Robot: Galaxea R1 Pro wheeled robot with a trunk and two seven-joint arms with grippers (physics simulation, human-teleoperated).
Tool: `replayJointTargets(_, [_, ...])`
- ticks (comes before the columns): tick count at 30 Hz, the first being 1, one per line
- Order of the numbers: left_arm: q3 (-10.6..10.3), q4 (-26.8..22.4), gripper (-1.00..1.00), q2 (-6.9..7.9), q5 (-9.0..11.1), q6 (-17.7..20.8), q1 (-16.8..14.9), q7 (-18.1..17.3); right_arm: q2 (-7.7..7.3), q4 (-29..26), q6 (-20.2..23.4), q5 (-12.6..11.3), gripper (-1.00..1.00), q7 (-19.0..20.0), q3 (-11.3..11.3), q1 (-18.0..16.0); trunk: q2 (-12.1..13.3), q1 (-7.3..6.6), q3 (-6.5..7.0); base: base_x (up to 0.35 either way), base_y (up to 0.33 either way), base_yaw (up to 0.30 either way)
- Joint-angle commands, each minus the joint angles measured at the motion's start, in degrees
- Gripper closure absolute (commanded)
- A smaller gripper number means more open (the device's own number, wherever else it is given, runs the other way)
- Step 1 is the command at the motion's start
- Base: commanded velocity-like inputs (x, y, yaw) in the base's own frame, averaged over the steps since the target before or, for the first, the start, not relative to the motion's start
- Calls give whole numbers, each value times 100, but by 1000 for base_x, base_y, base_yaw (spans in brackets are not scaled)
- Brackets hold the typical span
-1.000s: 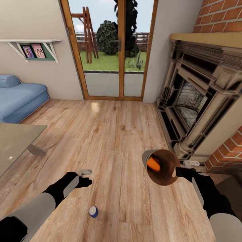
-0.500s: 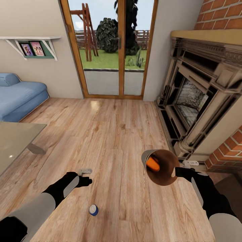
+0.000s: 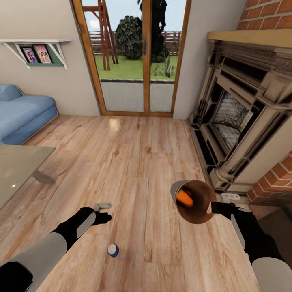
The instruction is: Put the three can of soda from the living room inside the tash can in the kitchen.
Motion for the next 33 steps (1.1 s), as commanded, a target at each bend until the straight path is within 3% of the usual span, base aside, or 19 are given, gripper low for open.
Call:
replayJointTargets(1, [0, -1, -100, 0, 0, -21, 0, 2, 1, -7, 6, -74, 100, 41, -3, -4, 0, 0, -8, 0, 0, 0])
replayJointTargets(10, [2, 21, -100, 2, -2, -372, -24, 5, 7, -2, 6, -60, 100, 31, 170, -4, 0, 0, -86, 0, 0, 0])
replayJointTargets(33, [7, -14, -100, 4, -18, -411, -89, 5, 9, 2, 6, -65, 100, 29, 261, -4, -81, 43, -321, 0, 0, 0])
